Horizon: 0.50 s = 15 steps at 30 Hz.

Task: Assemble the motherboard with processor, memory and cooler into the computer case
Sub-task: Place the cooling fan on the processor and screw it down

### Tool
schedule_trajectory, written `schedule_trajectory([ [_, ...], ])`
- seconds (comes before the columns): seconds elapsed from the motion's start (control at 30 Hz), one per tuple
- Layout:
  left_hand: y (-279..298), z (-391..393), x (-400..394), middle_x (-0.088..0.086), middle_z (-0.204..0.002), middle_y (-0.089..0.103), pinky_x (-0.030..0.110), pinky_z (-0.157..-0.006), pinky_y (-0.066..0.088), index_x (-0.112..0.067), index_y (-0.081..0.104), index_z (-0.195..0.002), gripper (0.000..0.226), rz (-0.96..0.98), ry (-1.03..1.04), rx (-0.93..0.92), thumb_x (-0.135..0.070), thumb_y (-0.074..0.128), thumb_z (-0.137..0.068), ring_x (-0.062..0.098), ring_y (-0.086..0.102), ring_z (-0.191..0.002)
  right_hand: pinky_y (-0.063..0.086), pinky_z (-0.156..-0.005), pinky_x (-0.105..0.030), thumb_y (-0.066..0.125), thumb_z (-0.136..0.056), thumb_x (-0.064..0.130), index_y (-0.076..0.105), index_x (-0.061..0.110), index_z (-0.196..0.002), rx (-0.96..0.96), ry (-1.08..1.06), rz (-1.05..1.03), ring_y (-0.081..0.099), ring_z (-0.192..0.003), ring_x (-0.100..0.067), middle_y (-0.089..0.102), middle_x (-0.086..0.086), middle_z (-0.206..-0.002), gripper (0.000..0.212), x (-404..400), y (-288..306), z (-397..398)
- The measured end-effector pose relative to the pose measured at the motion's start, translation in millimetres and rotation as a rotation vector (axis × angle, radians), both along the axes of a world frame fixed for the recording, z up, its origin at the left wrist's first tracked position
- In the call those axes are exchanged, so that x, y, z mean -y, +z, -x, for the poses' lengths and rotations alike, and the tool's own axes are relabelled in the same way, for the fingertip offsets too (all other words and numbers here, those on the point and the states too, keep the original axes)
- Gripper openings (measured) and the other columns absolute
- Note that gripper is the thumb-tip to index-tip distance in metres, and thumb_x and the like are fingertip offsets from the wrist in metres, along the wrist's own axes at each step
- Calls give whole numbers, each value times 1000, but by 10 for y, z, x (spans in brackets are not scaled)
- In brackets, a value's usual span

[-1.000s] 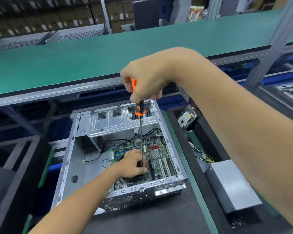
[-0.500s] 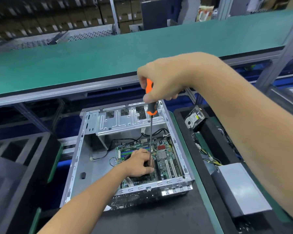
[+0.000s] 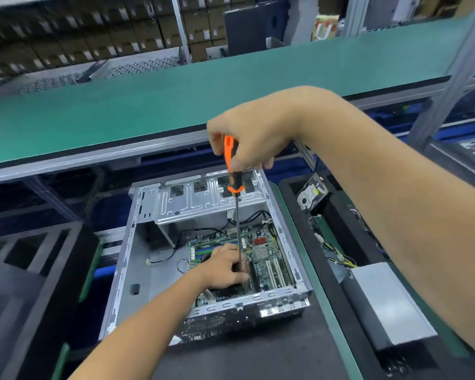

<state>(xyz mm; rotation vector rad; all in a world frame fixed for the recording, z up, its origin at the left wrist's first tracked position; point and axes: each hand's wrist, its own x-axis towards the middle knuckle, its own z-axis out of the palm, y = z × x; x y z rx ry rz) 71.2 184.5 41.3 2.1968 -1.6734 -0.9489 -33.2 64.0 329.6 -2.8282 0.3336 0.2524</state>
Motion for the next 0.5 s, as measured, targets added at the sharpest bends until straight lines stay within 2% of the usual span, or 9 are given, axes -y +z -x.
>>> schedule_trajectory([
  [0.07,-2,3,-6,3,-116,54,46,-110,21,-38,48,-67,26,1,-8,0,-32,68,-83,23,37,-119,50,-54,-24,57,-85,10,62,19,-94,33,30,-21,67,-52,-11,69,0,-69,15,-22,-19,-11],
  [0.13,-17,-6,-1,5,-121,53,45,-111,19,-37,47,-67,27,-6,-14,15,-32,68,-83,24,35,-123,49,-52,-23,56,-81,12,63,12,-79,137,-1,41,67,-49,-13,66,1,-55,8,-57,-91,-35],
  [0.2,-31,10,4,6,-124,52,44,-112,17,-36,47,-68,26,-19,-20,32,-31,67,-84,25,33,-125,48,-51,-25,55,-80,17,55,8,-66,162,-56,85,65,-45,-19,58,-1,-40,16,-71,-147,-40],
  [0.27,-8,33,18,3,-119,51,41,-110,18,-33,50,-72,21,-5,-24,39,-31,66,-85,24,33,-122,46,-50,-25,55,-81,19,49,9,-62,132,-84,70,62,-42,-23,53,1,-34,22,-67,-141,-38],
  [0.33,16,30,16,3,-115,49,36,-106,22,-22,57,-80,14,-14,-10,25,-30,66,-85,24,34,-119,45,-50,-24,58,-85,24,52,11,-68,95,-94,51,64,-44,-20,57,3,-38,22,-68,-98,-35],
  [0.4,9,13,5,7,-117,53,38,-107,24,-11,60,-89,21,-22,-4,17,-30,67,-85,24,36,-119,46,-49,-21,63,-89,27,60,14,-83,56,-64,-3,68,-49,-15,65,2,-50,14,-87,-42,-25],
  [0.47,5,1,-2,7,-118,55,40,-108,24,-11,60,-89,22,-19,-10,26,-31,67,-85,24,36,-119,49,-48,-19,64,-90,16,62,15,-95,36,-29,-111,69,-53,-12,68,1,-64,5,-105,-4,-5],
  [0.5,-1,-5,4,7,-118,55,40,-108,23,-13,60,-88,20,-20,-11,29,-32,67,-85,24,36,-120,50,-49,-17,63,-90,11,63,14,-95,41,-18,-130,69,-54,-11,67,3,-65,6,-115,-6,3],
])
